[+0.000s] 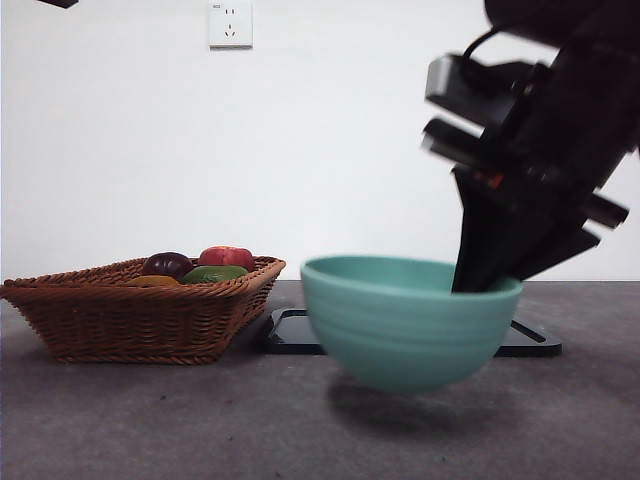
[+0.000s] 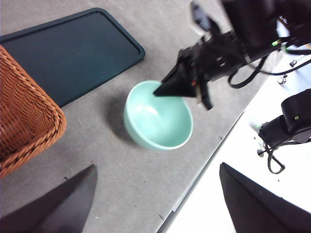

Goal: Pick up the wifruite, put it on the bowl, pick up the plate, put it on desk

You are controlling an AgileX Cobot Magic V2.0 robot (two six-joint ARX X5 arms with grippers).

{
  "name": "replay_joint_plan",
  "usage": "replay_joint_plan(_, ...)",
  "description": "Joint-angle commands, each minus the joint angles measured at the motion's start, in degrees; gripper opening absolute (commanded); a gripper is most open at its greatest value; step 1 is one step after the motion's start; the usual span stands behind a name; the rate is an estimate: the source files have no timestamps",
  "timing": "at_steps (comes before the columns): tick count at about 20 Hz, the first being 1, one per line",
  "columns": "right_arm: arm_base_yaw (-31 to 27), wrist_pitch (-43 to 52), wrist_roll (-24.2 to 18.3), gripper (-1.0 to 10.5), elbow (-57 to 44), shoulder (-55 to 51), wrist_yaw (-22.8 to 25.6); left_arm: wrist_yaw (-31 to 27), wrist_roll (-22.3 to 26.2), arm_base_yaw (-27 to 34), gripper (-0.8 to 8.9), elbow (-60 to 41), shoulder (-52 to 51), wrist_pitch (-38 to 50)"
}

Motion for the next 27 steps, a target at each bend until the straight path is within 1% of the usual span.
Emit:
replay_joint_plan(1, 0.98, 2.43, 0.63, 0.0, 0.33, 2.93, 0.98, 0.26, 0.72, -0.31, 4.03, 0.96, 0.26, 0.46)
replay_joint_plan(4, 1.07, 3.19, 0.63, 0.0, 0.33, 5.99, 1.29, 0.26, 0.72, -0.31, 4.03, 0.96, 0.26, 0.44)
replay_joint_plan(8, 1.07, 3.13, 0.72, 0.1, 0.33, 6.27, 1.36, 0.26, 0.72, -0.31, 4.03, 0.96, 0.26, 0.44)
replay_joint_plan(9, 1.07, 3.04, 0.83, 0.4, 0.33, 6.27, 1.46, 0.26, 0.72, -0.31, 4.03, 0.96, 0.26, 0.44)
replay_joint_plan(11, 1.07, 3.04, 2.1, 2.2, 0.37, 6.19, 1.44, 0.26, 0.72, -0.31, 4.03, 0.96, 0.26, 0.44)
replay_joint_plan(12, 1.03, 3.04, 2.19, 2.9, 0.37, 5.77, 1.44, 0.26, 0.72, -0.31, 4.03, 0.96, 0.26, 0.44)
replay_joint_plan(13, 1.01, 2.89, 2.19, 3.2, 0.55, 4.96, 1.44, 0.26, 0.72, -0.31, 4.03, 0.96, 0.26, 0.44)
replay_joint_plan(17, 1.01, -0.33, 2.16, 3.3, 2.6, -1.77, 1.44, 0.26, 0.72, -0.28, 4.03, 0.96, 0.26, 0.44)
replay_joint_plan(23, 1.01, -14.29, 1.6, 3.3, 8.37, -16.92, 0.74, 0.26, 0.72, -0.31, 4.03, 0.96, 0.26, 0.44)
replay_joint_plan(27, 1.01, -22.93, 1.51, 3.3, 8.68, -25.33, -3.82, 0.26, 0.72, -0.31, 4.03, 0.96, 0.26, 0.44)
